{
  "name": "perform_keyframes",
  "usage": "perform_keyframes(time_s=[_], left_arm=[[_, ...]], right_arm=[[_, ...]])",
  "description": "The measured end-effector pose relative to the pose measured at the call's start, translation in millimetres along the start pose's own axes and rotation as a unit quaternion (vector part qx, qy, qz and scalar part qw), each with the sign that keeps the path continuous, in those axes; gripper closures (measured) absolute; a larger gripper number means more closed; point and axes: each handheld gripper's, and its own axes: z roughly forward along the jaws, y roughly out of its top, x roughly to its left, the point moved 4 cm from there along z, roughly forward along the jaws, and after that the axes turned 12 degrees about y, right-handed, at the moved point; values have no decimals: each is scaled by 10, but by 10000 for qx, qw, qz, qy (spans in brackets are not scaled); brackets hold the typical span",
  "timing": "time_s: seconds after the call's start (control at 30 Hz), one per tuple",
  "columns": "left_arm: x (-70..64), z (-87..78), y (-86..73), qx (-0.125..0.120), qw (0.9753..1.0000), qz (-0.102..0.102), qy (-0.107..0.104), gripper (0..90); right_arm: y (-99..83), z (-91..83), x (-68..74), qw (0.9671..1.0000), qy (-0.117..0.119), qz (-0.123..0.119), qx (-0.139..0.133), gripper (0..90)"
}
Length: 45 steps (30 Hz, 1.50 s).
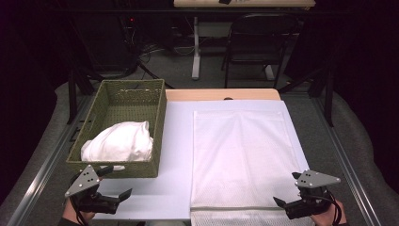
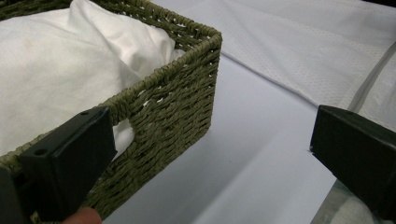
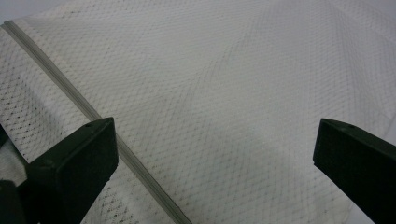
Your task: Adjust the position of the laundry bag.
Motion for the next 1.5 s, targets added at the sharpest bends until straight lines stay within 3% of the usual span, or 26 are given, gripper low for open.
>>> perform_keyframes(time_s=[0.17,0.47,0.73,0.8,0.93,1.33,1.43,1.5], left_arm=[[-34,4,14,72,9999,78,60,0],[-93,36,35,185,9998,80,-14,0],[-196,66,84,330,9992,200,-57,0],[-236,82,98,365,9991,225,-34,0],[-315,125,121,482,9985,183,-185,2],[-542,294,211,644,9964,372,-412,16],[-627,359,217,834,9939,416,-585,18],[-697,412,218,945,9922,478,-656,21]], right_arm=[[-11,1,-31,9999,-22,141,59,0],[-13,9,-51,9997,-71,225,96,0],[-56,13,-101,9980,-272,476,325,2],[-63,21,-111,9969,-284,636,365,0],[-73,39,-161,9950,-369,806,452,0],[-122,101,-352,9876,-636,1250,711,0],[-130,124,-389,9860,-668,1334,739,0],[-116,120,-398,9872,-686,1270,670,0]])
